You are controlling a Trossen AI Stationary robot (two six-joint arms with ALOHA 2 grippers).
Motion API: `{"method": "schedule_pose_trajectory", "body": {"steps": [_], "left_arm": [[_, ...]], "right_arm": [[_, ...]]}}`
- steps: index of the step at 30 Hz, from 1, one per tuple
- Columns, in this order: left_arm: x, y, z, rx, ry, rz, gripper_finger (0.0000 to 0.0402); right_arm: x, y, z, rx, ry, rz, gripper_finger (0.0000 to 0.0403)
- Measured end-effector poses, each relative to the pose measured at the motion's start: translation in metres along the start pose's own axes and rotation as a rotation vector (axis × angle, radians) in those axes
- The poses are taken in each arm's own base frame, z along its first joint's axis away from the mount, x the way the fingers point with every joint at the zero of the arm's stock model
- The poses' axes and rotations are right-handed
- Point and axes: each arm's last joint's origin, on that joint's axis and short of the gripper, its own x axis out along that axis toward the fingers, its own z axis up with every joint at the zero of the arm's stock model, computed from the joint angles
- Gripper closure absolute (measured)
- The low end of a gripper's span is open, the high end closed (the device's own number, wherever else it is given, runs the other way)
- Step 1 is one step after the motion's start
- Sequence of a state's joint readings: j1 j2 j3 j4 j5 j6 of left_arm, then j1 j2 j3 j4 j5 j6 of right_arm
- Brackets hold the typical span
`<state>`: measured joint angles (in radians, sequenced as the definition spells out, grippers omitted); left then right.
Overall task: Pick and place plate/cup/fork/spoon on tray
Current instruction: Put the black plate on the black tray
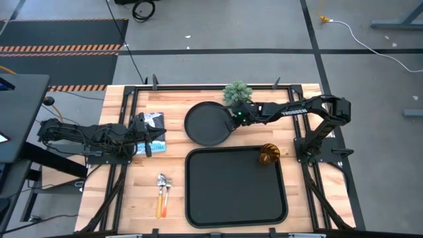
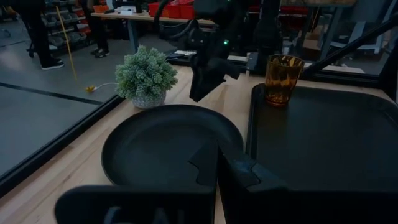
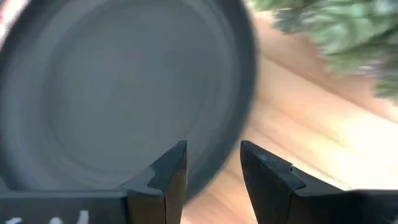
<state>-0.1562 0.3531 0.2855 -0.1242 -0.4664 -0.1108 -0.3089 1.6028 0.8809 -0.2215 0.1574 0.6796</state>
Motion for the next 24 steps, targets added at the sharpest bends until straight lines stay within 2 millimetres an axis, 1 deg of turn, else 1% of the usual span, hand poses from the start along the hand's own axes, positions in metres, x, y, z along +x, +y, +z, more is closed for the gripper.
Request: {"method": "schedule_pose_trajectory", "body": {"steps": [4, 10, 17, 24], "left_arm": [[0.0, 0.0, 0.0, 0.003, 0.0, 0.0, 0.0392], [0.0, 0.0, 0.0, 0.018, 0.0, 0.0, 0.0392], [0.0, 0.0, 0.0, 0.019, 0.0, 0.0, 0.0392], [0.0, 0.0, 0.0, 0.019, 0.0, 0.0, 0.0392]], "right_arm": [[0.003, -0.004, -0.002, 0.019, 0.007, 0.019, 0.0247], [0.009, -0.02, -0.006, 0.071, 0.029, -0.008, 0.0247], [0.01, -0.017, -0.003, 0.083, 0.008, 0.086, 0.0247], [0.01, -0.017, -0.003, 0.07, 0.006, 0.085, 0.0246]]}}
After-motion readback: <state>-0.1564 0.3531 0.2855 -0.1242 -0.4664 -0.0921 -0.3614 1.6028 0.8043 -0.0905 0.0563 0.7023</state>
